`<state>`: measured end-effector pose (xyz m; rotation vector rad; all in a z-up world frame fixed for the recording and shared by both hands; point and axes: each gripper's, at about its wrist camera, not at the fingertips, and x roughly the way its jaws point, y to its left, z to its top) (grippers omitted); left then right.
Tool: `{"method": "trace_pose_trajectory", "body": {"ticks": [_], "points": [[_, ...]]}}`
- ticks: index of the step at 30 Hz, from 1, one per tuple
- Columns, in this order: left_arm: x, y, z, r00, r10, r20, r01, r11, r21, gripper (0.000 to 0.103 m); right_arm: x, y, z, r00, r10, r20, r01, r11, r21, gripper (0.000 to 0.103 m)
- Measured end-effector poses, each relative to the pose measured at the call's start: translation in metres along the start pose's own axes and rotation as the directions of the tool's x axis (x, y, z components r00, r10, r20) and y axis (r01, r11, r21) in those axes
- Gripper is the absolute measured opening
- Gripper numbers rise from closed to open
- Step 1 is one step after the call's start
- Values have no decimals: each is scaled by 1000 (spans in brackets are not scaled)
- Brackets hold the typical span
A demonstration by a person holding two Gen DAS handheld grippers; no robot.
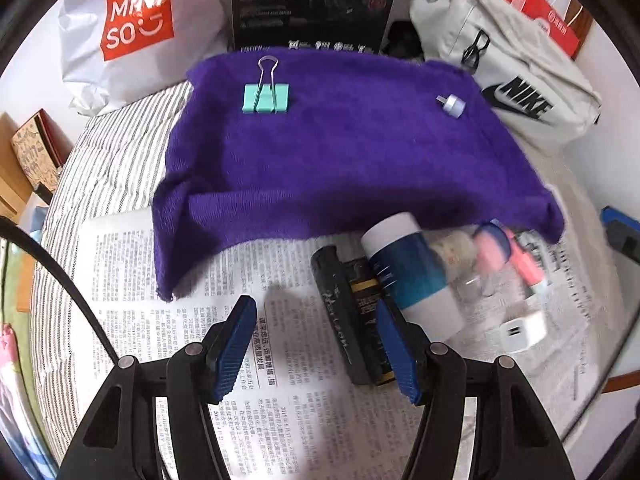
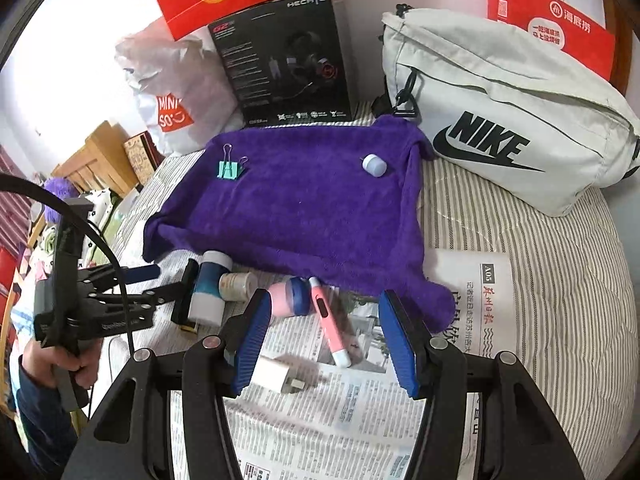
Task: Organize rigid objects
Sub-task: 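Grasp the black lighter-like box with the left gripper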
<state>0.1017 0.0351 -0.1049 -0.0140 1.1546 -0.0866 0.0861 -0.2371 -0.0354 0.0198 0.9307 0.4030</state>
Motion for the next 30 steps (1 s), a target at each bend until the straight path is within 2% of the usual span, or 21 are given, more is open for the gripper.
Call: {"method": "trace_pose_trajectory", "body": {"ticks": [2,6,12,15,17,19,24,29,30], "points": [[4,2,-2,1000,1,-2,-1,1000,-4,63,0,2,-2,1000,-4,-3,4,1000,-4,56],[-1,16,-11,1000,9,4,-9,999,-46,60,3,3,-6,1000,-4,-17,3,1000,-9,56],[4,17,-16,1000,15,-10,-15,999,-46,60,13,5,-6,999,9,-34,-10,1000,-17,56],[6,10,-15,998,57,-9,-57,998,-25,60,18,7,-7,999,11,-48,-12,1000,-25,56],[7,6,-17,996,90,-7,-90,996,-5,57,21,8,-8,999,9,-53,-10,999,-30,56],[3,7,-20,996,90,5,-90,996,3,40,22,7,-9,998,11,-57,-12,1000,-28,56],[-3,21,-26,997,79,5,-79,997,-13,39,23,3,-12,998,8,-61,-9,1000,-25,56],[-2,15,-24,998,60,27,-61,997,39,39,29,-3,-13,997,-3,-73,2,1000,-12,56],[-1,13,-24,998,56,30,-57,997,54,36,30,-4,-14,997,-5,-75,4,1000,-12,56]]}}
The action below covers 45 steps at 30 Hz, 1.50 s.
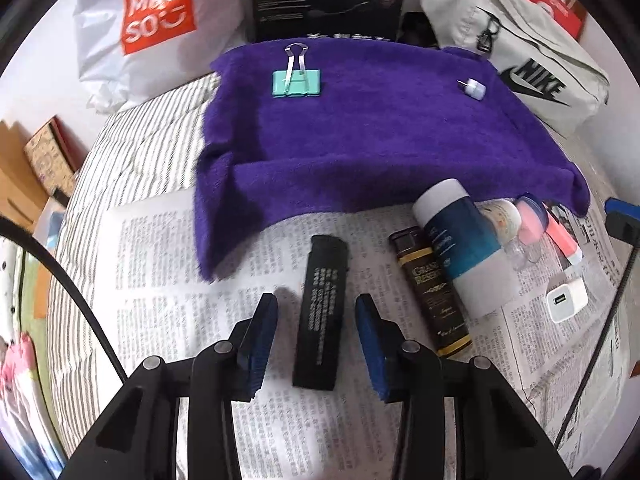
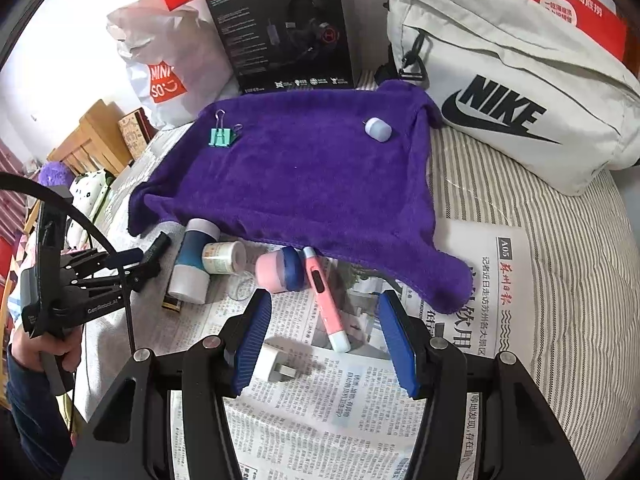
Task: Organize rigid objects
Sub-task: 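Grasp the black lighter-like box with the left gripper, then lift the black box with the left gripper while the right gripper grasps the pink pen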
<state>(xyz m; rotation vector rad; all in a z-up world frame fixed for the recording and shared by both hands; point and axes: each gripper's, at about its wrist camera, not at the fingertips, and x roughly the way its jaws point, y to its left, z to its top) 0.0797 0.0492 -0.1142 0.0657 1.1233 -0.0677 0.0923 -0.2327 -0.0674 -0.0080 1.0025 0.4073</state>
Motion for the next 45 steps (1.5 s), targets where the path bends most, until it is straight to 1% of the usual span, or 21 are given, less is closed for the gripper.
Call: {"method": "trace_pose_trajectory", "body": {"ticks": [1,3,9,13,15,17,19,20,22,23,25,26,27,33,37,38,40,45], "points": [[0,-1,0,1000,-9,4,9,1000,15,27,1,-1,-1,1000,-2,-3,2,1000,0,56],[-1,-3,0,1000,-21,6,21,999,25,21,2,-3,-2,1000,-9,-6,9,1000,-1,56],[-2,-2,0,1000,-26,16,26,1000,14,21,10,-6,-4,1000,-18,-20,18,1000,-13,56],[-2,-3,-2,1000,-18,20,18,1000,15,21,23,-3,-4,1000,-5,-26,4,999,-32,56],[-3,-2,-3,1000,-22,19,21,1000,11,21,31,0,-3,1000,-12,-27,10,999,-53,55],[-3,-1,-3,999,-27,20,26,1000,3,21,39,4,-2,999,-28,-30,25,996,-80,52],[-3,-1,-3,999,-25,22,25,1000,2,21,44,7,-2,999,-34,-37,30,994,-104,39],[-3,-1,-3,999,-22,24,22,1000,2,21,47,9,-3,999,-34,-41,29,993,-115,38],[-3,-1,-3,1000,-18,25,18,1000,1,21,52,11,-5,998,-40,-52,32,990,-136,31],[-3,-2,-3,1000,-15,26,15,1000,1,21,54,12,-6,998,-41,-55,32,989,-148,29],[-3,-2,-4,999,-11,30,11,1000,-1,21,59,14,-8,997,-42,-63,32,986,-164,19],[-4,-2,-4,999,-11,32,11,1000,-3,21,62,15,-10,997,-50,-64,38,984,-172,18],[-4,-2,-4,999,-11,33,11,1000,-5,21,62,16,-11,997,-59,-48,49,982,-183,16],[-5,-1,-5,999,-18,47,18,1000,-15,21,62,21,-16,997,-81,-3,78,967,-243,16],[-5,-1,-6,999,-18,50,19,1000,-17,21,63,13,-10,999,-47,-11,44,981,-190,16],[-5,-1,-6,999,-18,49,19,1000,-16,21,64,14,-9,999,-49,-13,46,980,-196,16],[-6,0,-6,999,-23,43,23,1000,-16,21,64,17,-8,997,-69,-18,63,974,-218,12],[-7,-1,-7,999,-18,43,18,1000,-11,21,59,13,-11,995,-90,-47,78,976,-205,12]]}}
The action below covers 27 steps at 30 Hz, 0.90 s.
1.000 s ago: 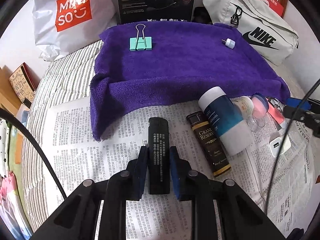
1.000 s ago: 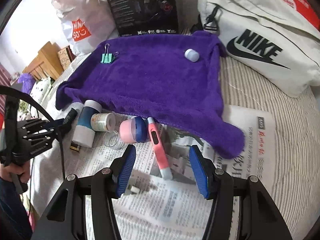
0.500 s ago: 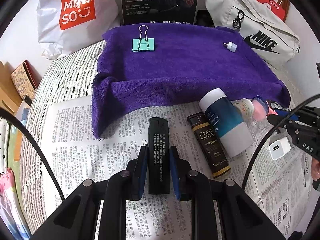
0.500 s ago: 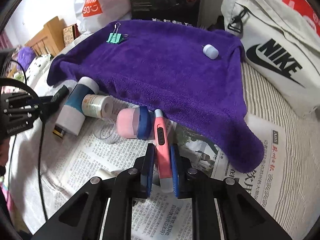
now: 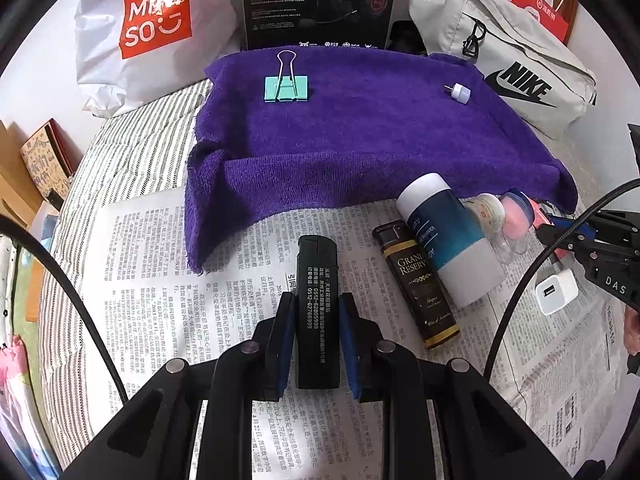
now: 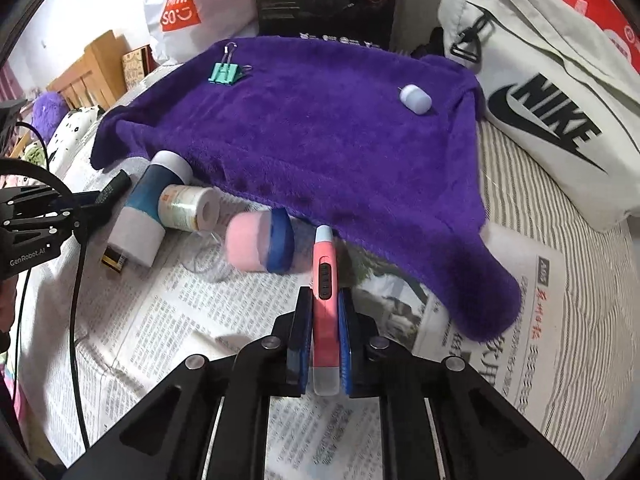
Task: Organize rigid objects
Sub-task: 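Lift the black box with the left gripper while the right gripper grasps the pink pen, then carry the black box and pink pen onto the towel with both grippers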
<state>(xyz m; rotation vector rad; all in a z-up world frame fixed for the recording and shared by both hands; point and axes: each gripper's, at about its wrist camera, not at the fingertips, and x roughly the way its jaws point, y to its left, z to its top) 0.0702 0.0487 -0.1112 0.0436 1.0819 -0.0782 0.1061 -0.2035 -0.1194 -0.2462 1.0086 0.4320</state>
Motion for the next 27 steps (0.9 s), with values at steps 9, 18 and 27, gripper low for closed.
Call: {"method": "trace_pose_trajectory", "body": {"ticks": [9,18,27], "points": [[0,6,3,999,-29,-13,29,999,-26,21,1,-3,1,1000,8,-17,-8,999,36,12],[-19,14,3,997,-75,14,76,995,-69,21,-27,-6,0,1000,7,17,-8,998,58,12],[-36,17,7,996,-83,43,85,994,-71,21,-47,-13,8,998,9,54,-15,995,97,12]]}}
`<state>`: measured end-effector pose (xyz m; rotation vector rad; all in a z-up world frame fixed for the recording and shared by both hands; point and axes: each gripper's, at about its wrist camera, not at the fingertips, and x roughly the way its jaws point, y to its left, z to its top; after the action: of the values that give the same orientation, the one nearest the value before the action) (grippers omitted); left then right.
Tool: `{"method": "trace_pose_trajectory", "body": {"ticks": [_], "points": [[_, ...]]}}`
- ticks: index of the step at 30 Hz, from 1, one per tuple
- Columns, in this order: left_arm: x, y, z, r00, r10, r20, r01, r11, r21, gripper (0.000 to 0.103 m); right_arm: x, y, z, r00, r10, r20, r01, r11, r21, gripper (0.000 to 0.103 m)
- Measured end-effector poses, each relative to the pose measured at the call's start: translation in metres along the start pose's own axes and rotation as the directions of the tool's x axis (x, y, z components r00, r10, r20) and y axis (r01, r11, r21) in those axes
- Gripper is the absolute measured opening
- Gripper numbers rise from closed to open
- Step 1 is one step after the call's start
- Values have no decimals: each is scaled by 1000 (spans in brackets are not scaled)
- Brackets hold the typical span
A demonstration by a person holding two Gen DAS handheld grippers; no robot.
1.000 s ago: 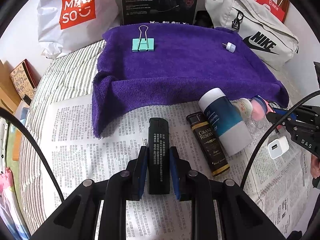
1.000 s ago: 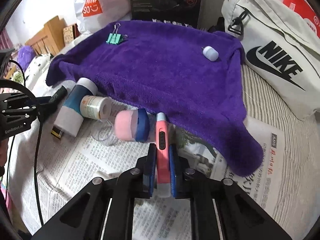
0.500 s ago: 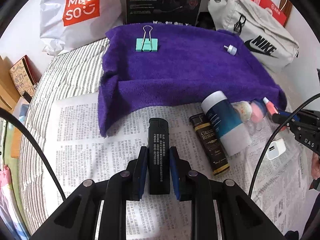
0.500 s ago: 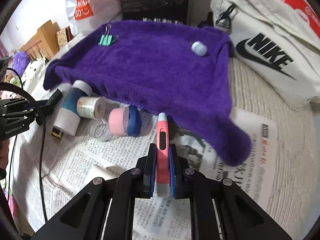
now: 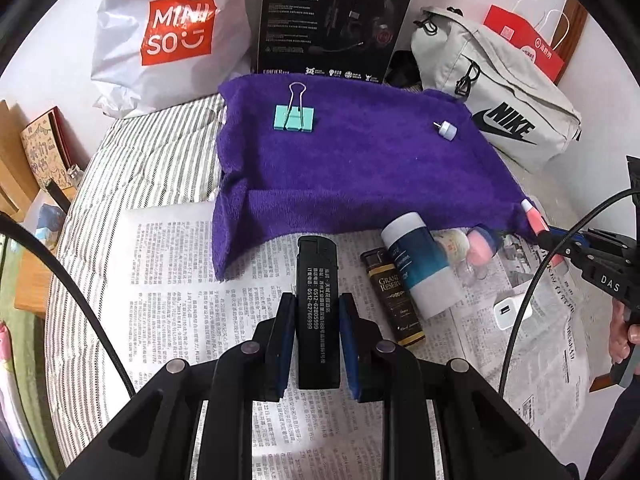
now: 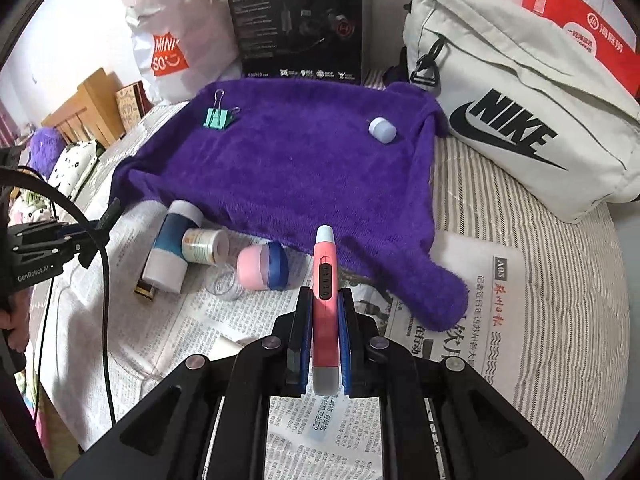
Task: Organize rigid objects
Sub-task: 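Carry the black box and pink pen onto the towel with both grippers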
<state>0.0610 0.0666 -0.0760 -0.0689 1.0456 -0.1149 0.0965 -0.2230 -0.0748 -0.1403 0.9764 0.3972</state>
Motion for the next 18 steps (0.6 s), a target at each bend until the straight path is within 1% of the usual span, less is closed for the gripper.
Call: {"method": "trace_pose_trajectory", "body": {"ticks": [9,18], "points": [[-7,3,15,1000,-7,21,7,1000,2,21,-6,0,12,1000,10,9,-10,1000,-7,12],[-3,5,45,999,13,39,-14,1000,20,21,2,-10,30,1000,4,18,-5,1000,30,12]]}}
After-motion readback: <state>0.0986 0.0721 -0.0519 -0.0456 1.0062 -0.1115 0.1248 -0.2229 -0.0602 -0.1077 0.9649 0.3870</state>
